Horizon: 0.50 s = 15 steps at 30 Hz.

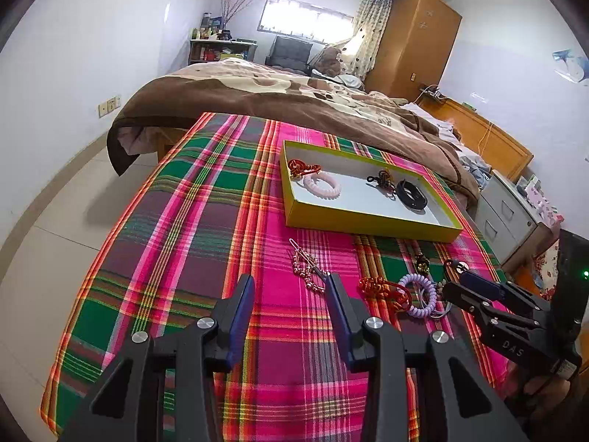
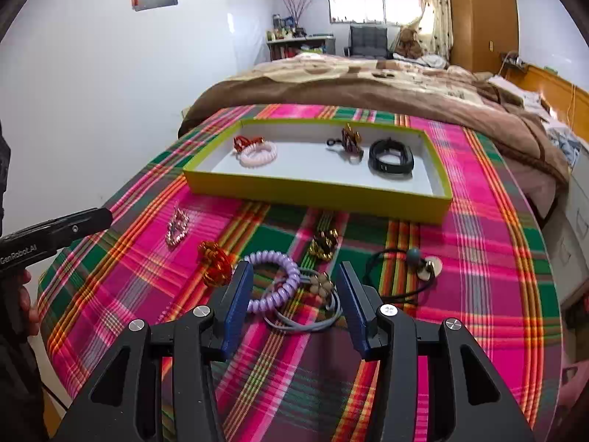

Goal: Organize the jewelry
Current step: 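Withdraw both tools from the box toward the lilac hair tie and earrings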

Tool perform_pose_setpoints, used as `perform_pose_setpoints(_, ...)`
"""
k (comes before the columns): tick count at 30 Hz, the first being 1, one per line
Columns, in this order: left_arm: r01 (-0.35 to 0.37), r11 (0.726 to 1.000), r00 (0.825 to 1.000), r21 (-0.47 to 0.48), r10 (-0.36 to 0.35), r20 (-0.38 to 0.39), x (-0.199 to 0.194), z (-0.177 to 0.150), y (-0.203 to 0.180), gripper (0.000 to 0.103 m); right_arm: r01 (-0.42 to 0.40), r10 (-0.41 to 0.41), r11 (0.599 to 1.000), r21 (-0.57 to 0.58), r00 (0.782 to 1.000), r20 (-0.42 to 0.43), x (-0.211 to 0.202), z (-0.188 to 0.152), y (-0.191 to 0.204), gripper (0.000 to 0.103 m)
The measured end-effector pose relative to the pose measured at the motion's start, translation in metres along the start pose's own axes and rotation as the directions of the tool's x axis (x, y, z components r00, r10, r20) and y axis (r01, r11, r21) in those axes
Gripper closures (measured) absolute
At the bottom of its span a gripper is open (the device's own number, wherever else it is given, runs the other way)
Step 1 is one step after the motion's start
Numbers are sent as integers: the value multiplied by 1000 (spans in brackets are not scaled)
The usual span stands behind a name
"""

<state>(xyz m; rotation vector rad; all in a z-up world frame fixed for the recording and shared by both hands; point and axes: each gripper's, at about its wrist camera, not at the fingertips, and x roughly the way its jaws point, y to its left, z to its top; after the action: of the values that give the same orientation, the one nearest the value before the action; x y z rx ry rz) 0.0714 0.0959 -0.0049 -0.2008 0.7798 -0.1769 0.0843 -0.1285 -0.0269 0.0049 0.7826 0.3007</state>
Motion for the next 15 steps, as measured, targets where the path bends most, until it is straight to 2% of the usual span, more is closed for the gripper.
perform_pose_setpoints(6, 7, 1000, 1000, 6, -6, -20, 6, -4, -3, 64, 9, -9, 1000, -18, 1000, -18, 5, -1, 2, 55)
perform_pose_setpoints(11, 18, 1000, 1000, 8, -18, -21, 9, -4, -4, 64, 26, -27, 997, 75, 1000, 2, -14, -11, -24, 55)
perform_pose_setpoints(13, 16, 1000, 1000, 1, -16, -25, 12, -4, -3, 64, 71, -71, 995, 75, 997, -12, -18, -14, -35, 55)
perform_pose_setpoints(15, 20, 1000, 999, -7, -20, -30, 14, -5, -2, 64, 68, -67, 996, 63, 998, -21, -19, -16, -40, 55)
